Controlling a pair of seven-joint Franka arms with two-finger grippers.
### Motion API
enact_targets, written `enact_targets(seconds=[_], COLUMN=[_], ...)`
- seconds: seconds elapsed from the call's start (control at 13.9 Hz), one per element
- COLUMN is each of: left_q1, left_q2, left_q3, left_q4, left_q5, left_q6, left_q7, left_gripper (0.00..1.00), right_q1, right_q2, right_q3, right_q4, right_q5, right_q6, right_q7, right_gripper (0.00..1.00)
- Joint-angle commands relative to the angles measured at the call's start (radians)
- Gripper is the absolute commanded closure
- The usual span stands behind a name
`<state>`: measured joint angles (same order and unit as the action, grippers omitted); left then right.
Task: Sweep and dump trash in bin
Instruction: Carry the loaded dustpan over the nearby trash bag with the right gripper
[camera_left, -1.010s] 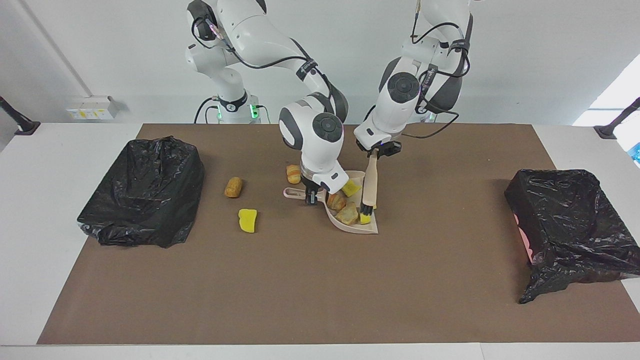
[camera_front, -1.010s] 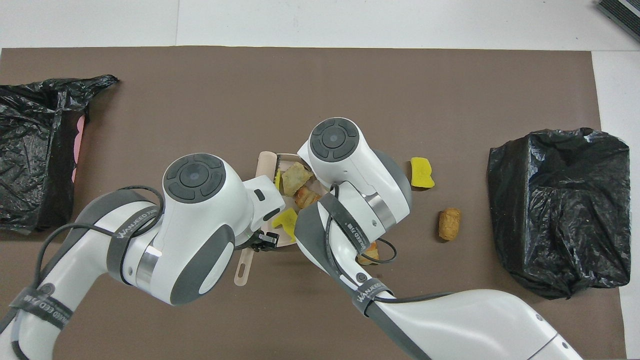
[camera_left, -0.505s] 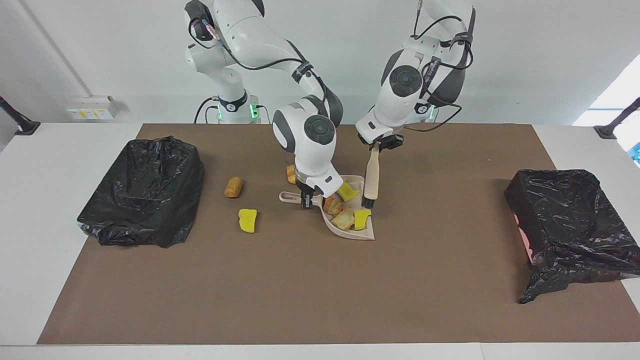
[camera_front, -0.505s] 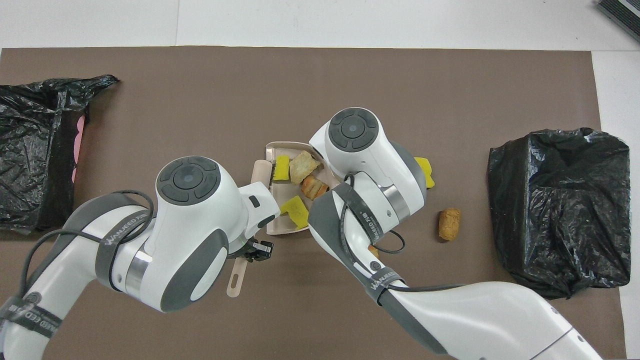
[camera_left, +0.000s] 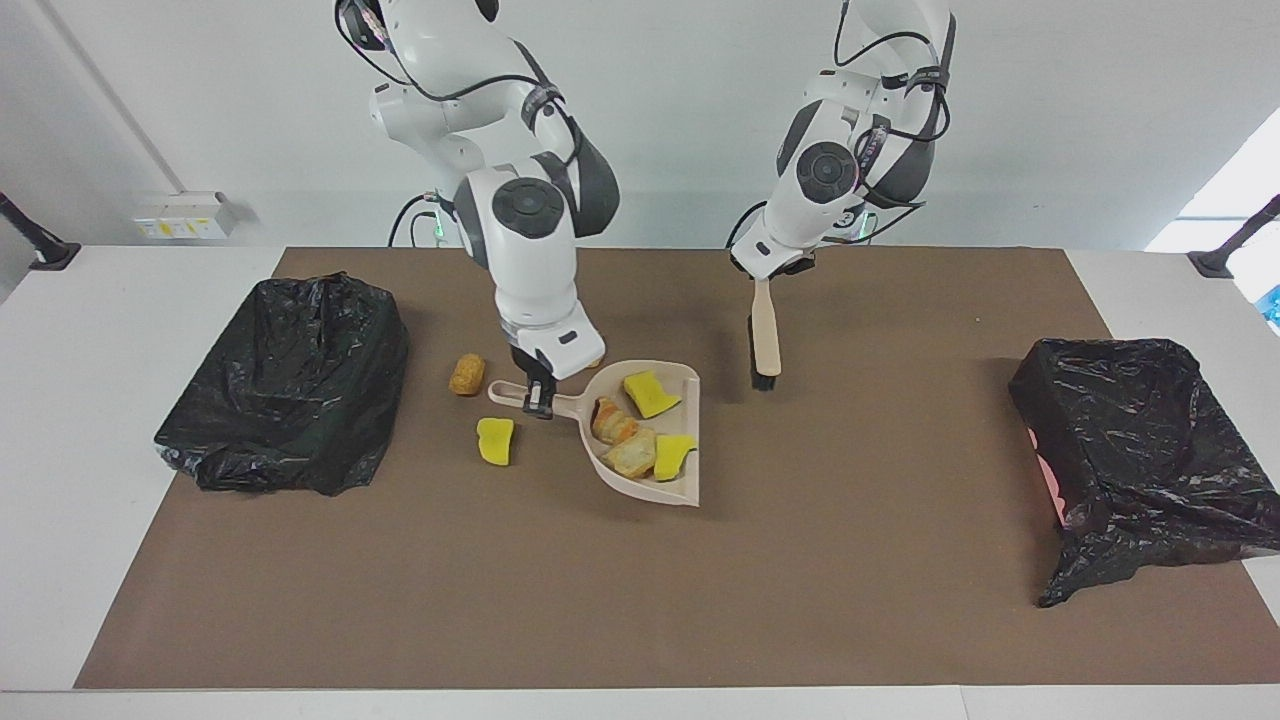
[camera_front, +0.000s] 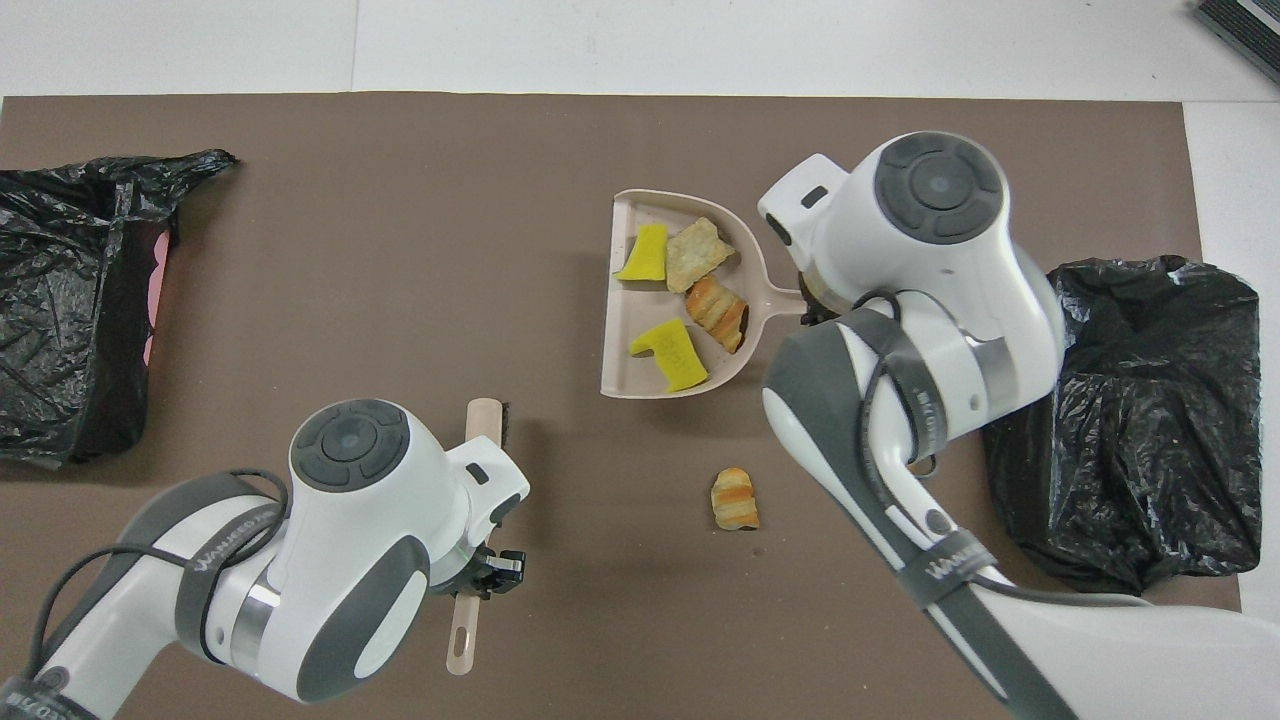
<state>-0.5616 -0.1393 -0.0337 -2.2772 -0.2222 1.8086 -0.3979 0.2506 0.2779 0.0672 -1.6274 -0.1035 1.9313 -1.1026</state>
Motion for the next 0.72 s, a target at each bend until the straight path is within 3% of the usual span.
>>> enact_targets(seconds=[0.0, 0.29, 0.58, 0.65], left_q1=[-0.105, -0.184, -0.182, -0.181], left_q2=[-0.045, -0.029, -0.028, -0.026], left_q3=[0.003, 0.003, 0.005, 0.006], left_q4=[-0.1, -0.18, -0.183, -0.177], left_q5=[-0.029, -0.051, -0.069, -0.069], left_q6=[0.131, 0.259, 0.264, 0.261], left_q7=[-0.117, -0.189, -0.271, -0.265], left_gripper=[1.0, 1.0, 1.0, 0.85], right_q1=[-0.108, -0.313, -0.506, -0.564], right_q2=[-0.086, -0.172, -0.23, -0.233], right_q3=[0.016, 0.014, 0.011, 0.01], right_q4=[-0.054, -0.089, -0.106, -0.104], right_q5=[0.019, 0.091, 0.096, 0.096], right_q6=[-0.037, -0.127, -0.212, -0.224], right_q7=[-0.095, -0.285, -0.417, -0.456], right_gripper=[1.0, 1.0, 1.0, 1.0])
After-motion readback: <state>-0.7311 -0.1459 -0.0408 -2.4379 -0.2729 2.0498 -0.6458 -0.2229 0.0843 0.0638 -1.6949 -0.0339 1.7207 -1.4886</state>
